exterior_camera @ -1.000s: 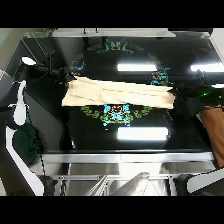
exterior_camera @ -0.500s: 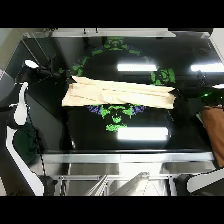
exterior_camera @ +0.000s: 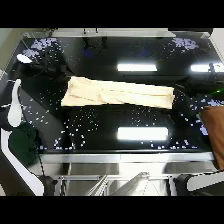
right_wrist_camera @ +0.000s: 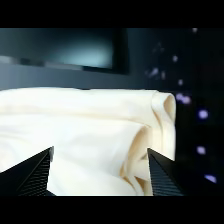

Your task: Fold the shirts.

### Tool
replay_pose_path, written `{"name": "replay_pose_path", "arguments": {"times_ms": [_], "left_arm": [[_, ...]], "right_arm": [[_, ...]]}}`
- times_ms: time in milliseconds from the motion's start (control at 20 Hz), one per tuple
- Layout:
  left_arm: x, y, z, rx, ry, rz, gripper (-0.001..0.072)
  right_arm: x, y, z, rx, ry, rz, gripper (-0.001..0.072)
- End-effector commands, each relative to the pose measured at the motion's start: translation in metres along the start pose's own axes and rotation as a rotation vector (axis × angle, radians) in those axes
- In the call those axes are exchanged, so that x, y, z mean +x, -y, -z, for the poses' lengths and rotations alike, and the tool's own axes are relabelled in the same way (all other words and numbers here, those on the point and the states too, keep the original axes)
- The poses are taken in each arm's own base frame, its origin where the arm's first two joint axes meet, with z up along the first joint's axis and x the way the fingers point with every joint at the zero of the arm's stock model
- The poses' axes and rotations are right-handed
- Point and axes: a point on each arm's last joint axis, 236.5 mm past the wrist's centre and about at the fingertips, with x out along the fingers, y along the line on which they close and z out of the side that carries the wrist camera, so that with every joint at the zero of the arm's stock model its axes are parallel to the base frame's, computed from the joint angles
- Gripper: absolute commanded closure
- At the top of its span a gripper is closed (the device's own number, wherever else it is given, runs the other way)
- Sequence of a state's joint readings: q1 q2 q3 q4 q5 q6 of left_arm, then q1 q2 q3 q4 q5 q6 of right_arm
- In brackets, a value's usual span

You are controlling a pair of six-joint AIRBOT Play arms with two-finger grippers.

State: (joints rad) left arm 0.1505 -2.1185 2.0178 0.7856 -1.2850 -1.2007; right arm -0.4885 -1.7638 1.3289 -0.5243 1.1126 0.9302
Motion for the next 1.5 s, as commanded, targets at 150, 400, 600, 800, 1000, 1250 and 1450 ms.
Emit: {"name": "replay_pose_path", "arguments": {"times_ms": [150, 400, 600, 800, 1000, 1250, 1450], "left_arm": [[-0.057, 0.026, -0.014, 0.017, 0.054, -0.001, 0.0010], [-0.060, 0.054, -0.006, 0.026, 0.018, 0.064, 0.0053], [-0.038, 0.090, 0.023, 0.052, -0.098, 0.152, 0.0693], [0.057, 0.136, 0.080, 0.051, -0.242, 0.194, 0.0694], [0.164, 0.204, 0.140, 0.140, -0.342, 0.210, 0.0694], [0.221, 0.240, 0.150, 0.141, -0.330, 0.227, 0.0693], [0.150, 0.257, 0.146, 0.073, -0.429, 0.426, 0.0693]], "right_arm": [[0.031, 0.040, 0.051, 0.203, -0.189, 0.043, 0.0063], [0.090, -0.023, 0.060, 0.229, -0.268, -0.183, 0.0340], [0.086, -0.074, 0.046, 0.092, -0.300, -0.247, 0.0694], [0.048, -0.145, 0.019, -0.024, -0.282, -0.302, 0.0694], [0.002, -0.271, 0.027, -0.162, -0.283, -0.529, 0.0693], [0.013, -0.354, 0.085, -0.293, -0.358, -0.601, 0.0694], [0.053, -0.347, 0.114, -0.329, -0.408, -0.472, 0.0694]]}}
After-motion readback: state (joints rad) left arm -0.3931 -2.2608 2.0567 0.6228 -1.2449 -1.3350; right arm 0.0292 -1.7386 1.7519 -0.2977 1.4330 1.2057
